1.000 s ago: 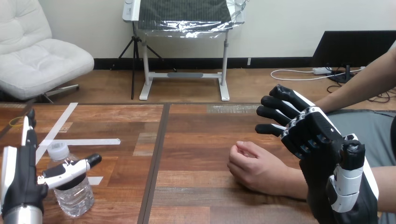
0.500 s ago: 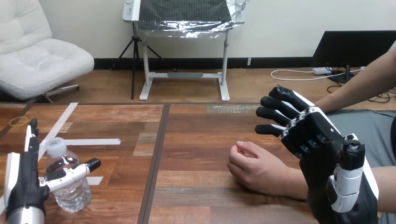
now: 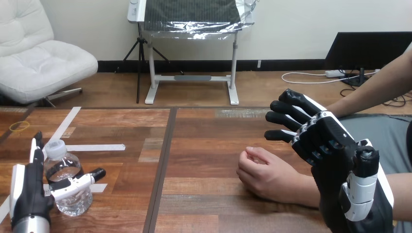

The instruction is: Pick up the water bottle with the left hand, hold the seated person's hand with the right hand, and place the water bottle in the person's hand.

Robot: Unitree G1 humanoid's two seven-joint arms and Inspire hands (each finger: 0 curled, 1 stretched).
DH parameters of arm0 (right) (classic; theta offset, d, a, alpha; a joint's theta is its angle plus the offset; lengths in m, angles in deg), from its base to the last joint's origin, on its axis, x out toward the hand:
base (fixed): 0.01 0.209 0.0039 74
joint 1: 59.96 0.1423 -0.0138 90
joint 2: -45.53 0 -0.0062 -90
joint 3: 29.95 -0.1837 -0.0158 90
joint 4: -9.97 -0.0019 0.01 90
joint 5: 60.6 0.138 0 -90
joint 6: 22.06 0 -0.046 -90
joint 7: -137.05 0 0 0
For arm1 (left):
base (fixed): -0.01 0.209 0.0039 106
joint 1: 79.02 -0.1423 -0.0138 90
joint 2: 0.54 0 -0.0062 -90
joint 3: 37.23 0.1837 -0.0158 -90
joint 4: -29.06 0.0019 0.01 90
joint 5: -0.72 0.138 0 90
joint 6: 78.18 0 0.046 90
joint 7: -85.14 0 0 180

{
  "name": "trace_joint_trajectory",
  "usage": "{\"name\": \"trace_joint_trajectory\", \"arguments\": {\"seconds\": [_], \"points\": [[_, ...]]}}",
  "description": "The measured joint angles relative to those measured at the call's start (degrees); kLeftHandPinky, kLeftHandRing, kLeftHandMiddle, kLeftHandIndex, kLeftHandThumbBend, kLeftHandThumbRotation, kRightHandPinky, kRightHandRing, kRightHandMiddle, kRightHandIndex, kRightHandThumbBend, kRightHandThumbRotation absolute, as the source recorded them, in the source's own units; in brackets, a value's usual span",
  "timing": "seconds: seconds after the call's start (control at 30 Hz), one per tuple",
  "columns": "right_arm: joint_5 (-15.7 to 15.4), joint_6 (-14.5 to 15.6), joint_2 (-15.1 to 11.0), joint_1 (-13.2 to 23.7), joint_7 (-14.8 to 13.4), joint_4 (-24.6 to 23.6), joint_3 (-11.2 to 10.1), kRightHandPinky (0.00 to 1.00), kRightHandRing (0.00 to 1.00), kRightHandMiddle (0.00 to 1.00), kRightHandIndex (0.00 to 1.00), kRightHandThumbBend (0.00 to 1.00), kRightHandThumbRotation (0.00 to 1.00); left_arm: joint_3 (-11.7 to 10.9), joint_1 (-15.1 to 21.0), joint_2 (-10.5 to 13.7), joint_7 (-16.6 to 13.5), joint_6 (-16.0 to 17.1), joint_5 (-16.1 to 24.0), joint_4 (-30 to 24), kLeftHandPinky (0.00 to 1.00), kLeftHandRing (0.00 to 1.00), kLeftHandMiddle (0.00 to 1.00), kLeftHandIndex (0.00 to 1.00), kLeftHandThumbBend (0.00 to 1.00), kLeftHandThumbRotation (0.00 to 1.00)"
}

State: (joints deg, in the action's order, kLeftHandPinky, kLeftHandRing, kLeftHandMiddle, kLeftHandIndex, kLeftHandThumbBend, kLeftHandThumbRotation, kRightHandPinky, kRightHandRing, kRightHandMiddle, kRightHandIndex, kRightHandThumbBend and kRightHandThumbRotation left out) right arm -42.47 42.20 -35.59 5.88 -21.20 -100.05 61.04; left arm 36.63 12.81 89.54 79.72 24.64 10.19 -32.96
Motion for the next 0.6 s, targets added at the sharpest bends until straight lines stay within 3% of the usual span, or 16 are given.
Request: {"name": "trace_joint_trajectory", "arguments": {"seconds": [0.6], "points": [[0.18, 0.0, -0.03, 0.01, 0.4, 0.0, -0.47, 0.7, 0.8, 0.81, 0.82, 0.81, 1.0, 0.84, 5.48, 1.34, -0.91, 4.43, -0.74, 11.08, 1.0, 1.0, 1.0, 1.0, 0.97, 0.14]]}}
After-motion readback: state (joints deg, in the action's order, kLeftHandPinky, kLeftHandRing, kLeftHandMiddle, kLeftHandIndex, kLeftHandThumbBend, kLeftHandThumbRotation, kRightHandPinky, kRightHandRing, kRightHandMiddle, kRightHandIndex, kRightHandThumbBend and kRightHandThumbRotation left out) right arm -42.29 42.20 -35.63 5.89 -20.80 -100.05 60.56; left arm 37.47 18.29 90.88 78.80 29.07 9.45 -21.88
